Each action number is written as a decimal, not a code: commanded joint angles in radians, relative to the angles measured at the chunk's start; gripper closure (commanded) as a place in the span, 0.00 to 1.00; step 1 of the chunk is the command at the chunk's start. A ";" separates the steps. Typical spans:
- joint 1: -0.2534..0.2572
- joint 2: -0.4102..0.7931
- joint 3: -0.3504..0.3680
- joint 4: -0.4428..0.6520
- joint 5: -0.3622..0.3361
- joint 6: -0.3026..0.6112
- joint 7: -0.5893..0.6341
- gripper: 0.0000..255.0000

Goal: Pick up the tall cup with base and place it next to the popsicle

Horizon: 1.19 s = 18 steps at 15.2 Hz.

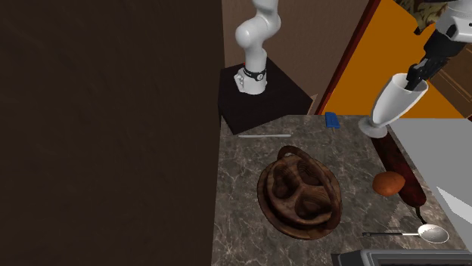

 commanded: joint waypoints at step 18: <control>0.000 0.054 -0.002 -0.186 -0.010 0.241 0.015 1.00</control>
